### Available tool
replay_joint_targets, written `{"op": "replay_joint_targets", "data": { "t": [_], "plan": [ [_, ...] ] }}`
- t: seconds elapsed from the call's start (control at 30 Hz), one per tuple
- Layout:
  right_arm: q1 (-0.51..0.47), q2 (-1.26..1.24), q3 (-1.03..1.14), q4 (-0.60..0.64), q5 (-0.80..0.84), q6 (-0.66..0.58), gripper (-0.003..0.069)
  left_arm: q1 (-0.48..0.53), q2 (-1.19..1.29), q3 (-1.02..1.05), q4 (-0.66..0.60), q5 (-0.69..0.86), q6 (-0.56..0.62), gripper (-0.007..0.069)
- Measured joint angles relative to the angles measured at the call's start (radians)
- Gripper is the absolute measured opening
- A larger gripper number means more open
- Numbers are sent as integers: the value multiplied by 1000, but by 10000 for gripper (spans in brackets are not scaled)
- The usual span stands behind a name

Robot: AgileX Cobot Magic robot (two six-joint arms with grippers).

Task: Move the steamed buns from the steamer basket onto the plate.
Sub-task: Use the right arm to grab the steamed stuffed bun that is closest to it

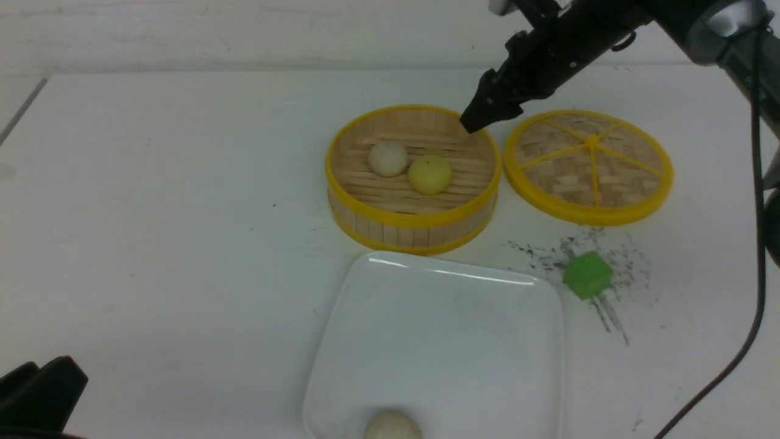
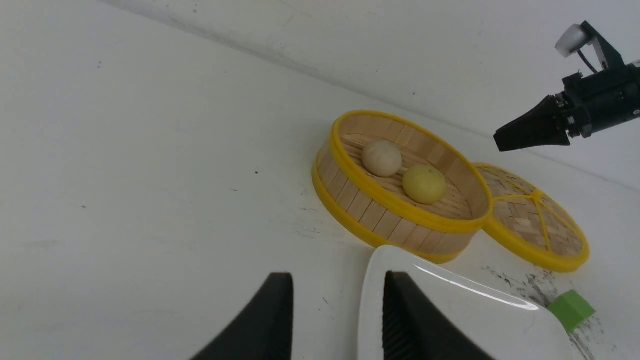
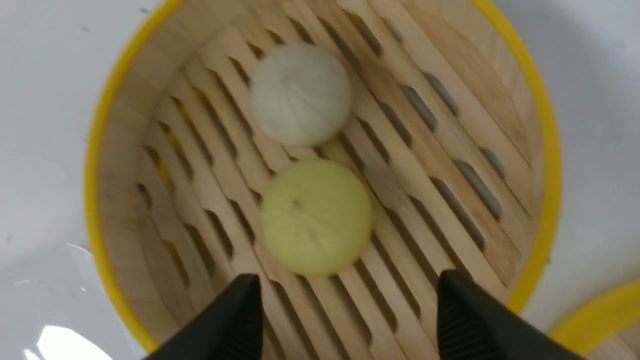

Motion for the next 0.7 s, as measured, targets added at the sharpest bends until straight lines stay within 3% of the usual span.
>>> {"op": "replay_joint_targets", "data": {
  "t": [0.17,0.4,0.7],
  "plan": [
    [48,6,0,-3,-2,-31,487,0,0,0,-1,0,31,283],
    [150,37,0,-149,-2,-45,474,0,0,0,-1,1,42,283],
    [157,70,0,-211,-26,-45,474,0,0,0,8,36,42,283]
  ]
}}
